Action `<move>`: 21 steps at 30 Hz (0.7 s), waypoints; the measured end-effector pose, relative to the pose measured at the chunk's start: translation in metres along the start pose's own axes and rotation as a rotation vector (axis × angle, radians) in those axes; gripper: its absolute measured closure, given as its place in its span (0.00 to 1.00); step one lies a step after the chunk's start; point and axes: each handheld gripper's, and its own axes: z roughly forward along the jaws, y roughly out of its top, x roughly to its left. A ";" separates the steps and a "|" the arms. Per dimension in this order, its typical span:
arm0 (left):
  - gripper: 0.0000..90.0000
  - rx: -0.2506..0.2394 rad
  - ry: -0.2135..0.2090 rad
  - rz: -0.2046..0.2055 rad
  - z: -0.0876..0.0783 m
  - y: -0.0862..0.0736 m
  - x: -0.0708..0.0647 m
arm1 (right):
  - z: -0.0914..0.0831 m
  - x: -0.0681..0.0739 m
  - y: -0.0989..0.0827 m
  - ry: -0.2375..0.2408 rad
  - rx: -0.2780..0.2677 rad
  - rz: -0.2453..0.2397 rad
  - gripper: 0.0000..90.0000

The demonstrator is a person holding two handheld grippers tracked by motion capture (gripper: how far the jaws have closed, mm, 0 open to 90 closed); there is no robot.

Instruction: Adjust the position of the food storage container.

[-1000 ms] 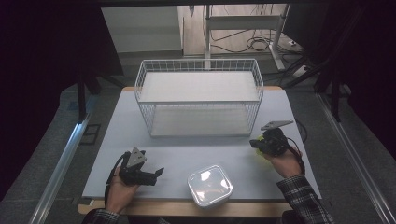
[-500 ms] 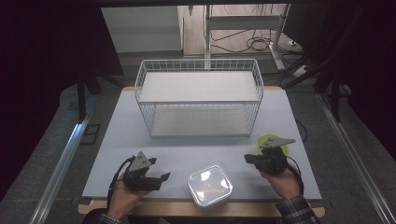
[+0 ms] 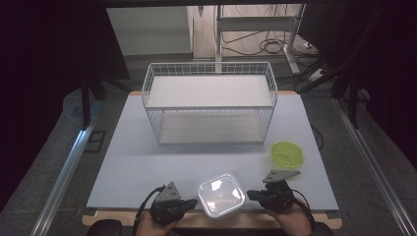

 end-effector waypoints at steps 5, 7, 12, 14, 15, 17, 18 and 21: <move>1.00 -0.007 0.039 -0.027 0.008 0.004 0.000 | 0.004 0.008 0.002 -0.025 0.006 -0.010 1.00; 1.00 -0.009 0.048 -0.035 0.009 0.005 0.001 | 0.005 0.008 0.002 -0.027 0.005 0.003 1.00; 1.00 0.009 0.101 -0.052 0.015 0.014 0.012 | 0.013 0.007 0.010 -0.056 -0.002 0.017 1.00; 1.00 0.013 0.106 -0.057 0.016 0.015 0.014 | 0.014 0.006 0.012 -0.058 -0.005 0.019 1.00; 1.00 0.018 0.116 -0.066 0.017 0.017 0.018 | 0.018 0.004 0.015 -0.059 -0.013 0.027 1.00; 1.00 0.020 0.124 -0.078 0.017 0.018 0.021 | 0.022 0.002 0.019 -0.065 -0.018 0.040 1.00; 1.00 0.020 0.124 -0.078 0.017 0.018 0.021 | 0.022 0.002 0.019 -0.065 -0.018 0.040 1.00; 1.00 0.020 0.143 -0.091 0.017 0.020 0.024 | 0.027 0.001 0.023 -0.071 -0.017 0.049 1.00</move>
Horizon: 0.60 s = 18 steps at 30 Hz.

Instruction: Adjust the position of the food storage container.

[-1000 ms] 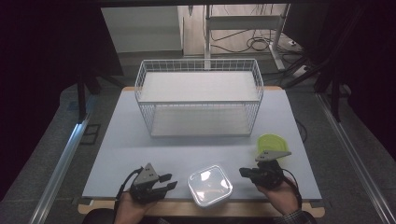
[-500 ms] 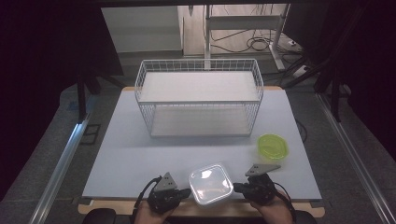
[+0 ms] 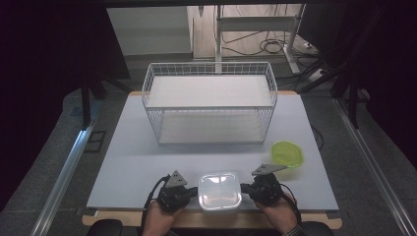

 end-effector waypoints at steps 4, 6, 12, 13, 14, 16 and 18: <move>0.97 0.006 0.001 -0.012 0.001 0.004 0.005 | 0.006 -0.003 0.004 -0.004 0.012 0.011 1.00; 0.96 0.009 -0.021 -0.021 -0.003 0.001 0.007 | 0.004 -0.005 0.002 0.018 0.007 0.014 1.00; 1.00 0.015 -0.059 -0.011 -0.019 -0.011 -0.003 | -0.017 0.008 -0.013 0.036 0.012 -0.009 1.00; 1.00 0.015 -0.079 -0.001 -0.022 -0.013 -0.010 | -0.019 0.011 -0.018 0.044 0.015 -0.009 1.00; 1.00 0.014 -0.085 0.006 -0.023 -0.014 -0.014 | -0.021 0.014 -0.022 0.051 0.019 -0.011 1.00; 1.00 0.013 -0.095 0.012 -0.023 -0.014 -0.018 | -0.022 0.018 -0.025 0.056 0.022 -0.010 1.00; 1.00 0.019 -0.055 0.036 -0.023 -0.013 -0.024 | -0.023 0.025 -0.027 0.051 0.024 -0.024 1.00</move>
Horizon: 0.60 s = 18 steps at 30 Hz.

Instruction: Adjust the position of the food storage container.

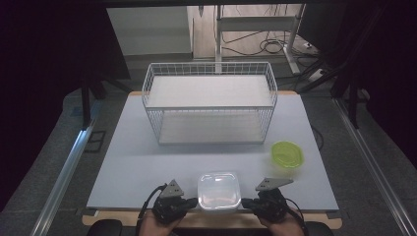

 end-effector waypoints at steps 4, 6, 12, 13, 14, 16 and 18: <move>1.00 0.004 0.013 -0.023 0.002 0.003 0.006 | 0.003 -0.001 0.004 -0.006 -0.001 0.001 1.00; 1.00 0.008 0.046 -0.020 0.004 0.007 0.009 | 0.007 -0.002 0.008 -0.018 0.000 -0.003 1.00; 1.00 0.013 0.078 -0.044 0.009 0.019 0.024 | 0.019 -0.010 0.023 -0.046 -0.012 0.005 1.00; 1.00 0.018 0.087 -0.042 0.011 0.023 0.027 | 0.022 -0.014 0.028 -0.059 -0.013 0.006 1.00; 1.00 0.020 0.091 -0.043 0.012 0.024 0.030 | 0.023 -0.016 0.030 -0.059 -0.015 0.013 1.00; 1.00 0.020 0.096 -0.043 0.013 0.026 0.032 | 0.025 -0.018 0.032 -0.057 -0.017 0.015 1.00; 1.00 0.015 0.105 -0.052 0.014 0.028 0.036 | 0.028 -0.021 0.037 -0.053 -0.018 0.017 1.00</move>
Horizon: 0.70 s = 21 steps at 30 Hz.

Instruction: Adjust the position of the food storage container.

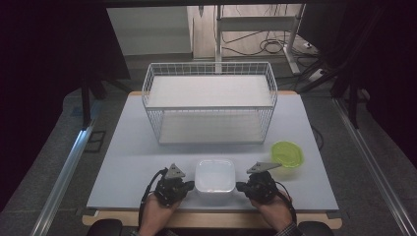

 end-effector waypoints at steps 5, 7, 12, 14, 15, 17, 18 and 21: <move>0.97 0.000 -0.018 -0.008 0.000 0.001 0.010 | -0.001 -0.005 0.004 0.011 -0.009 -0.010 1.00; 0.91 -0.008 0.007 0.003 -0.005 0.004 0.016 | -0.008 -0.011 0.008 -0.011 -0.030 -0.017 0.97; 0.64 -0.044 0.029 0.046 -0.019 0.011 0.031 | -0.019 -0.022 0.016 -0.046 -0.074 -0.069 0.83; 0.52 -0.071 0.033 0.077 -0.023 0.009 0.033 | -0.020 -0.026 0.017 -0.052 -0.091 -0.077 0.73; 0.46 -0.081 0.023 0.092 -0.024 0.006 0.035 | -0.021 -0.026 0.015 -0.059 -0.102 -0.091 0.60; 0.40 -0.086 0.021 0.096 -0.025 0.003 0.036 | -0.021 -0.026 0.014 -0.060 -0.100 -0.107 0.54; 0.29 -0.088 0.021 0.091 -0.025 0.000 0.036 | -0.021 -0.025 0.011 -0.070 -0.101 -0.127 0.44; 0.17 -0.050 0.035 0.098 -0.026 -0.008 0.038 | -0.022 -0.027 0.007 -0.030 -0.143 -0.097 0.28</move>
